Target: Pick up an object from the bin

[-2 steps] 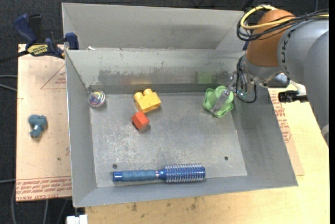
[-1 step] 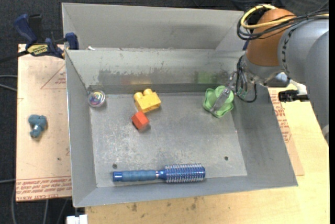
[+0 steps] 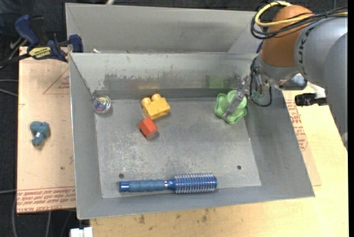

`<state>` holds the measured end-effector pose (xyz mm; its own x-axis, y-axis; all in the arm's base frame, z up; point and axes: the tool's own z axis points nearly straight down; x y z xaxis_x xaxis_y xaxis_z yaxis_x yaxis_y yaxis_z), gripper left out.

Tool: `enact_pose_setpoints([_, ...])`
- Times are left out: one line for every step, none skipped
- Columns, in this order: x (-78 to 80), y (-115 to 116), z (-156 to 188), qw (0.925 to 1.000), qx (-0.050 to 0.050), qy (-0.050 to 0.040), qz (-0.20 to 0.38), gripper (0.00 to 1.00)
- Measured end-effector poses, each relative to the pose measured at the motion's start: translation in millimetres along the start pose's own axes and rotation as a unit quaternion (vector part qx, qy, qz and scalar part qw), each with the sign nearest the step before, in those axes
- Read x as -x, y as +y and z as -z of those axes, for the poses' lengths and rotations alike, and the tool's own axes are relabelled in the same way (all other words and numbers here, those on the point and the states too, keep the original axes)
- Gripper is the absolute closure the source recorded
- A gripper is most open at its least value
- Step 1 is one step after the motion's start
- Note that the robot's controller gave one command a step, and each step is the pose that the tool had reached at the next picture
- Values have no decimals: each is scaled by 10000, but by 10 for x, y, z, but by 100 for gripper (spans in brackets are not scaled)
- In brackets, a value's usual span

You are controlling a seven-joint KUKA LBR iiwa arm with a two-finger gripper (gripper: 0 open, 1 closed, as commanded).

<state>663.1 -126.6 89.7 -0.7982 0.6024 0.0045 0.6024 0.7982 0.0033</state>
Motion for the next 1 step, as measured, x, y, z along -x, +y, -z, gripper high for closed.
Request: enact_pose_setpoints([19,19,837,10000,12,-75,15,100])
